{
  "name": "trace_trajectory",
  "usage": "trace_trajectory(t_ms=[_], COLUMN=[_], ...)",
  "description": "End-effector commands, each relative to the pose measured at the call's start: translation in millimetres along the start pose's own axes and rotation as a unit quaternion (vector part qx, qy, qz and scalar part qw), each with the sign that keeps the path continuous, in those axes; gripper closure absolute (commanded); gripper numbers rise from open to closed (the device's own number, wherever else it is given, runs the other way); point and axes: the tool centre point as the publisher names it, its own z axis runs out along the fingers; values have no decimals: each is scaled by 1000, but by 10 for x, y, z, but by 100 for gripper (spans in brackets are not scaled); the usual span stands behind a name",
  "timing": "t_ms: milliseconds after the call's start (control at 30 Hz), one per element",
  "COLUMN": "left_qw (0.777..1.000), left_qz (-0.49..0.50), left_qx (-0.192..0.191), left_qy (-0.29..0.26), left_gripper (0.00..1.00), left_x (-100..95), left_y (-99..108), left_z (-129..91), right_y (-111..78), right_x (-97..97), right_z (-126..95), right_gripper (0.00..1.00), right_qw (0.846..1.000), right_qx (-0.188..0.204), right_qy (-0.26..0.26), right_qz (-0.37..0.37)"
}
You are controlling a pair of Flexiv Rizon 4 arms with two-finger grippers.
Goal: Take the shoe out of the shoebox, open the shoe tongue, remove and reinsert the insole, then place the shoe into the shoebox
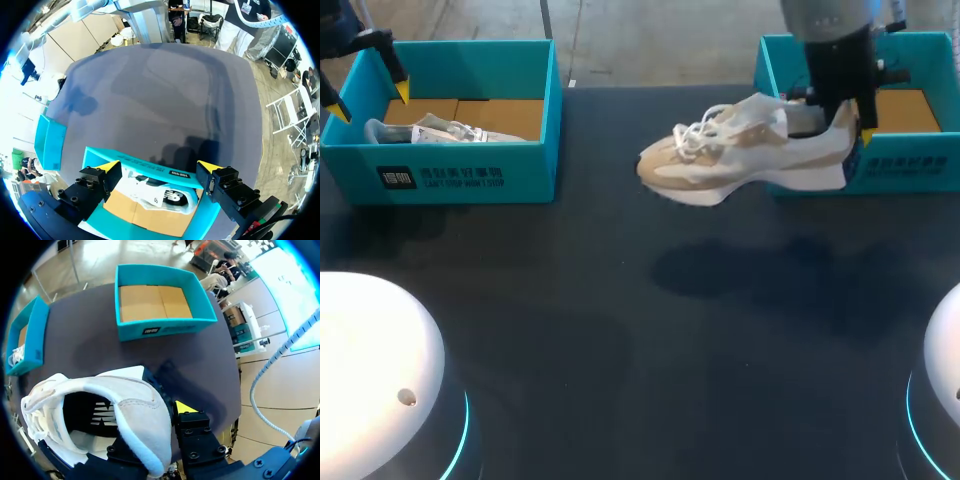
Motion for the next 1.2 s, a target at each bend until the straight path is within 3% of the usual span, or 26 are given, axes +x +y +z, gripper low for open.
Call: trace_trajectory(t_ms=[33, 667, 933, 1200], left_qw=[1000, 1000, 1000, 1000], left_qz=[0, 0, 0, 0], left_qx=[-2, -2, -2, -2], left_qy=[0, 0, 0, 0], left_gripper=[0, 0, 0, 0], left_x=[6, 6, 6, 6], left_y=[-6, -6, -6, -6], left_z=[6, 6, 6, 6], right_y=[-215, -1102, -1338, -1443], right_x=[89, 592, 841, 1100], right_z=[-60, -32, -44, -41], right_gripper=[100, 100, 100, 100], right_qw=[1000, 999, 997, 998], right_qx=[-11, -7, -21, -14], right_qy=[-3, 3, 4, 17], right_qz=[-2, -54, -68, -55])
